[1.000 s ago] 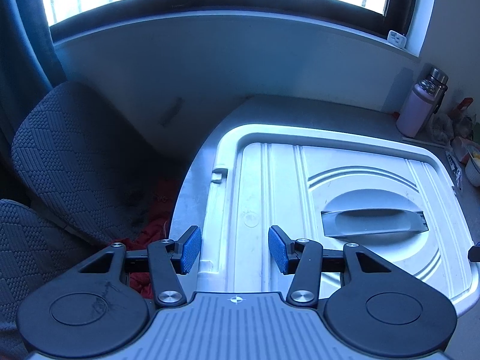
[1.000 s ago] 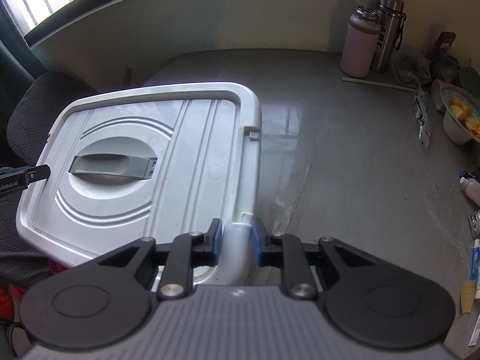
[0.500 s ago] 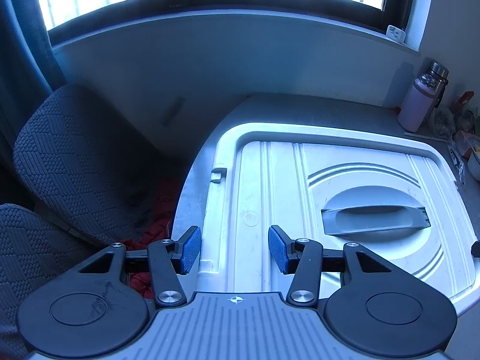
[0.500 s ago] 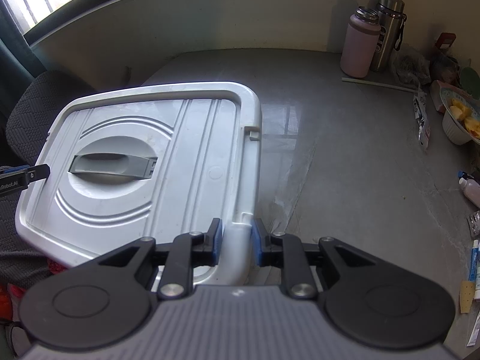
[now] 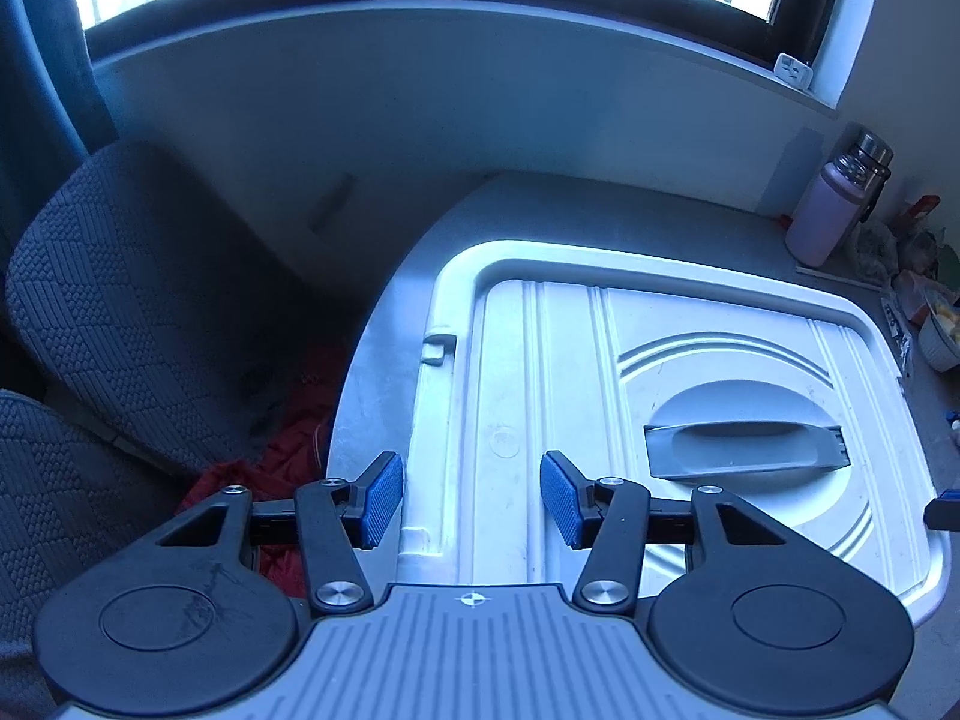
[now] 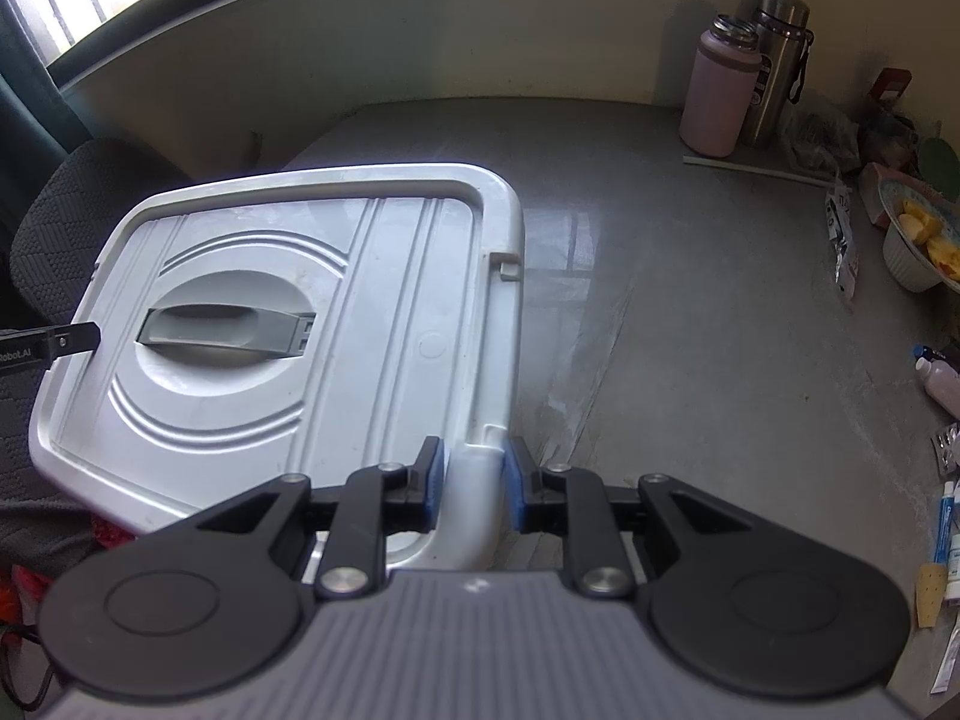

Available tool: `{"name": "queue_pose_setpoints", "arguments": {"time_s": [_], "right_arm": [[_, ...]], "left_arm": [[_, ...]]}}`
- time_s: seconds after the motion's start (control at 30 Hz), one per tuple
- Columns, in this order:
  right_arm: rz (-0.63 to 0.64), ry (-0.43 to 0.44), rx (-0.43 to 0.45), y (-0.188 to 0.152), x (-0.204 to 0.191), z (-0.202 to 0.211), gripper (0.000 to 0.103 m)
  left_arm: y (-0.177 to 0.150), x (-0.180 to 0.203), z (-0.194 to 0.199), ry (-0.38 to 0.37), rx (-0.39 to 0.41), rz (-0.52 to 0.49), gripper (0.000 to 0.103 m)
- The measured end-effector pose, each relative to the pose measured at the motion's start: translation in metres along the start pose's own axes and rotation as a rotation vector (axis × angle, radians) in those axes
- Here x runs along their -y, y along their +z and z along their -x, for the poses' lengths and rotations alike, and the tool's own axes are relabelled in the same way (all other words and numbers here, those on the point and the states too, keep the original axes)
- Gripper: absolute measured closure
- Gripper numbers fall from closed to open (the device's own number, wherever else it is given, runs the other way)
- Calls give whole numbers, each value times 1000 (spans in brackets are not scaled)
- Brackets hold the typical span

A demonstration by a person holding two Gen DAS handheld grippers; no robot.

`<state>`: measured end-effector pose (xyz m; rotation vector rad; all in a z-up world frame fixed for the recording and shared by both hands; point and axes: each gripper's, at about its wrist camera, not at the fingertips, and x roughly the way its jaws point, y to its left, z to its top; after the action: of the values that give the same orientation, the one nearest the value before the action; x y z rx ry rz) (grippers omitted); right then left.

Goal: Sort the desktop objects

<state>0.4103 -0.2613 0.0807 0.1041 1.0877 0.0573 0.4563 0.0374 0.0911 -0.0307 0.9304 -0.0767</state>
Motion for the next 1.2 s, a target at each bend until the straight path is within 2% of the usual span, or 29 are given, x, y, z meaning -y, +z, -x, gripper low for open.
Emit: {"name": "queue_pose_setpoints", "arguments": {"time_s": [0.13, 0.3, 0.4, 0.6, 0.77, 0.83, 0.9, 1.0, 1.2], "right_arm": [[-40, 30, 12, 0, 3, 1, 72], [-23, 5, 28, 0, -1, 7, 64], [-4, -10, 0, -2, -4, 1, 63], [-5, -6, 10, -4, -7, -2, 63], [-40, -10, 44, -9, -6, 2, 61], [-66, -5, 93, -16, -7, 10, 57], [-62, -6, 131, -25, -11, 19, 48], [-13, -31, 177, -41, -21, 33, 39], [34, -45, 271, -89, -33, 60, 20]], "left_arm": [[3, 2, 5, 24, 6, -14, 49], [4, 3, 8, 34, 6, -19, 48], [-2, 2, 2, 29, 3, -24, 48], [-3, 2, 1, 20, 17, -24, 47], [-7, 4, 6, 65, 49, -35, 36], [-14, 7, 16, 97, 88, -43, 31], [-22, 10, 27, 110, 127, -58, 30], [-37, 16, 48, 114, 191, -82, 29], [-92, 27, 87, 117, 269, -66, 26]]}}
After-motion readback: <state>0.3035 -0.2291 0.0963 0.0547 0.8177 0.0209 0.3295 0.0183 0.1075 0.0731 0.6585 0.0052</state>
